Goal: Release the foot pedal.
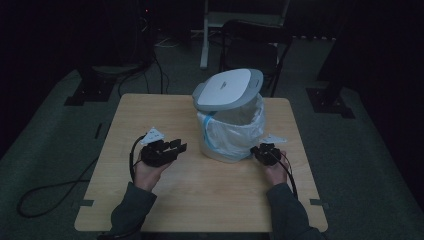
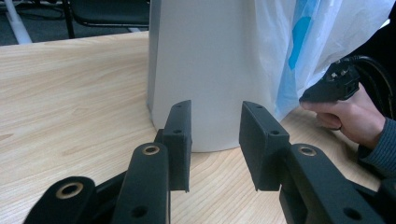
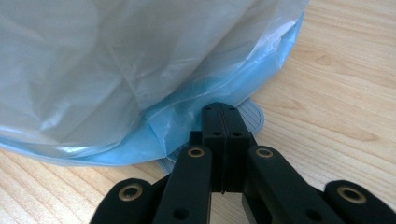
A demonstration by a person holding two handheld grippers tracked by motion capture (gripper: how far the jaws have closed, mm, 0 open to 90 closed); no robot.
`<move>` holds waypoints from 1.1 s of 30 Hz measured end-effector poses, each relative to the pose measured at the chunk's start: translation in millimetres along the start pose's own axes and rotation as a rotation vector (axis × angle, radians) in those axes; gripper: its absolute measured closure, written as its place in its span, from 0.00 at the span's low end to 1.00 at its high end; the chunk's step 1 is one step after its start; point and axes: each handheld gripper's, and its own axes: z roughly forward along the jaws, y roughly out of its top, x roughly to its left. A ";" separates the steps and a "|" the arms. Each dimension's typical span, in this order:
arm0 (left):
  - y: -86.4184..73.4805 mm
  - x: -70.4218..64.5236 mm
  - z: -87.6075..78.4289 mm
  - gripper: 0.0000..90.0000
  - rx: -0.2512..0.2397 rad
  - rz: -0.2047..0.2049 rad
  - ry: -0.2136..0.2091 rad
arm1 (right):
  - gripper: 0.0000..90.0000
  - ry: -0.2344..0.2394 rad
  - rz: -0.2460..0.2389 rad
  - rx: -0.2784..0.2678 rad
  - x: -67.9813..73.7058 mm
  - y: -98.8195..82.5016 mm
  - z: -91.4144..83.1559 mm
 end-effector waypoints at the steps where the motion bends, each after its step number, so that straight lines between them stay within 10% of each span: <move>1: 0.0 0.1 0.0 0.73 0.001 0.001 0.000 | 1.00 0.002 0.000 -0.003 -0.3 0.3 -0.6; 10: 0.2 1.0 -0.9 0.73 0.002 0.001 0.003 | 1.00 -0.006 -0.005 -0.024 -1.3 3.5 -7.0; 18: -2.4 5.4 -3.7 0.72 0.005 -0.005 0.016 | 1.00 -0.116 -0.015 0.013 -11.1 -0.9 -15.6; 33: -22.1 17.6 -9.3 0.70 0.035 -0.031 0.050 | 0.67 -0.176 0.074 0.049 -36.7 -32.1 -18.9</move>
